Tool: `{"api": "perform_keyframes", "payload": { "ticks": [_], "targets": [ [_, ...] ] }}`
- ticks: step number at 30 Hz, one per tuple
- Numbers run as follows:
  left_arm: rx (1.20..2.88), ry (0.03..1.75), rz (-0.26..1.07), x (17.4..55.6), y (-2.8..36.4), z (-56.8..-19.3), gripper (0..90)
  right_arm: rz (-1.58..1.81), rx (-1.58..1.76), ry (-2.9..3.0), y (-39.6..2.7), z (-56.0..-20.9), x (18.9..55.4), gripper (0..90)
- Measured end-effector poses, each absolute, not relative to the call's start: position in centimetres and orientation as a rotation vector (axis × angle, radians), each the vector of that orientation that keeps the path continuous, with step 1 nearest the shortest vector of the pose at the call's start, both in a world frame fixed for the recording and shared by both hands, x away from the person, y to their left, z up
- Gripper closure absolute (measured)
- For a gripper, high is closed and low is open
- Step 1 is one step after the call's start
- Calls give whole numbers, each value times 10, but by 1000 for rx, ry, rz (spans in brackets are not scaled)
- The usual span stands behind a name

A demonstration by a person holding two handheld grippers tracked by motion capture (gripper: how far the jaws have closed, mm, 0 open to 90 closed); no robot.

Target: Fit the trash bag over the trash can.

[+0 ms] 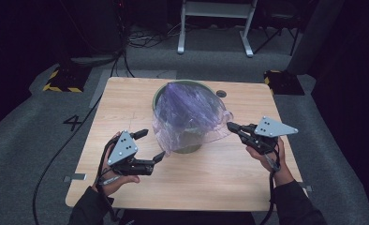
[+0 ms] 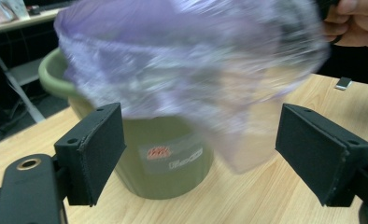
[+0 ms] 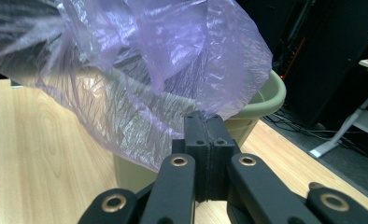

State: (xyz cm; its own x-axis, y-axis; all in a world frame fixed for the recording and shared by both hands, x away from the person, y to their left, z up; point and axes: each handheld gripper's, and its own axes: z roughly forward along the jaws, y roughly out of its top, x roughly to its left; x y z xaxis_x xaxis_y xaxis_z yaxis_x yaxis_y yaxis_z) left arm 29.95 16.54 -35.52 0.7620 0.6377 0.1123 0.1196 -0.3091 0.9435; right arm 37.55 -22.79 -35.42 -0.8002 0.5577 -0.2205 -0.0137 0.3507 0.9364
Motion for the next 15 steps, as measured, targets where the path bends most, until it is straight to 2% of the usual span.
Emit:
{"api": "perform_keyframes", "payload": {
  "ticks": [3,6,11,15],
  "targets": [
    [1839,565,582,294,151,-346,152,1455,474,2103,-227,-355,375,900],
    [1835,526,653,287,137,-340,152,1456,474,2103,-228,-356,374,900],
    [1816,557,752,288,121,-334,155,1453,474,2100,-229,-359,372,900],
    [1824,622,772,310,120,-334,240,1451,462,2113,-229,-362,371,900]
  ]
}}
